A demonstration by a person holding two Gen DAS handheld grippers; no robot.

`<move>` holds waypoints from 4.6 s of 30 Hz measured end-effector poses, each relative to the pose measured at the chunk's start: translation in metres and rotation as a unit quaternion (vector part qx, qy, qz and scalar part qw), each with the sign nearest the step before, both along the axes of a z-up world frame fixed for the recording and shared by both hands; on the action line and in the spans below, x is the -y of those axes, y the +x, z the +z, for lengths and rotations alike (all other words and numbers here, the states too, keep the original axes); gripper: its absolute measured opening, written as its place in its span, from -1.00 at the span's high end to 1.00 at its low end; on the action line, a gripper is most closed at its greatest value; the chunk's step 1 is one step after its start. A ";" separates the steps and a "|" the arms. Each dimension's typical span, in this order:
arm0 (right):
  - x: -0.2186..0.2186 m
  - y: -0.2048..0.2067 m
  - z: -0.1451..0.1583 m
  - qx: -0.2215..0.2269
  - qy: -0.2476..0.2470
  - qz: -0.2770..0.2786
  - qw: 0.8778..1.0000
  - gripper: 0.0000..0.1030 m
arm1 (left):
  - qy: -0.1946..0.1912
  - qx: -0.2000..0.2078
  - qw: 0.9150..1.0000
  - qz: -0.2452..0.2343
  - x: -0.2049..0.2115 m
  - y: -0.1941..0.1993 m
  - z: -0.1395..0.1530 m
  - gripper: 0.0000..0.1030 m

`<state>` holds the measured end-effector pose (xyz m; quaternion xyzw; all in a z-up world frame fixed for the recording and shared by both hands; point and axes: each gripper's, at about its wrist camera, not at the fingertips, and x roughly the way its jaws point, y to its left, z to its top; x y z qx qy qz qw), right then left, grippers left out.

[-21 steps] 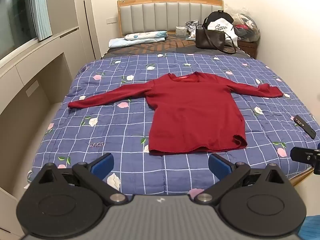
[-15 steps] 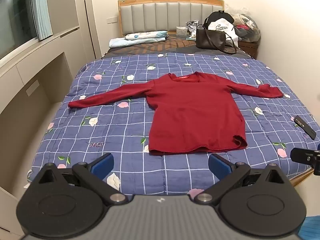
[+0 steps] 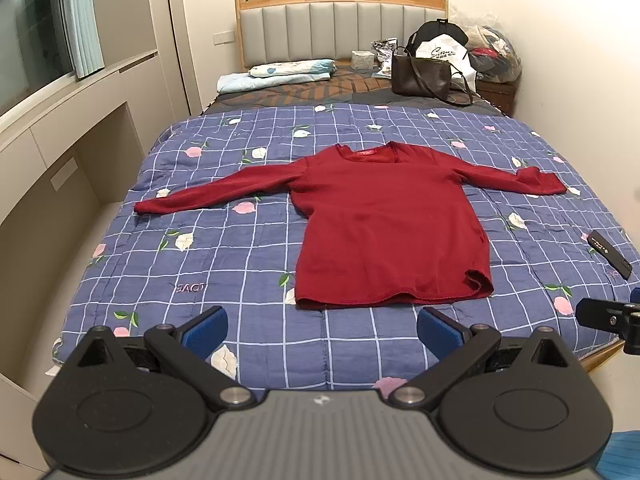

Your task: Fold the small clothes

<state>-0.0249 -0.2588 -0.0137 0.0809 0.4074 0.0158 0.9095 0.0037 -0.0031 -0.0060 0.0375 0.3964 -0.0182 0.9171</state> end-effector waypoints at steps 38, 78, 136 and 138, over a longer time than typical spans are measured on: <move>0.000 0.006 -0.005 -0.008 0.003 -0.001 1.000 -0.99 | -0.004 -0.005 1.000 0.000 -0.003 0.002 -0.011 -0.99; -0.043 0.042 -0.014 -0.055 -0.021 -0.032 0.998 -0.99 | -0.014 -0.091 0.996 -0.011 -0.048 0.063 -0.034 -0.99; 0.398 0.362 -0.114 -0.056 0.056 -0.179 0.981 -0.99 | 0.014 -0.158 0.986 0.056 0.343 0.481 -0.107 -0.99; 0.415 0.374 -0.131 -0.058 0.050 -0.188 0.979 -0.99 | 0.017 -0.154 0.986 0.054 0.351 0.496 -0.117 -0.99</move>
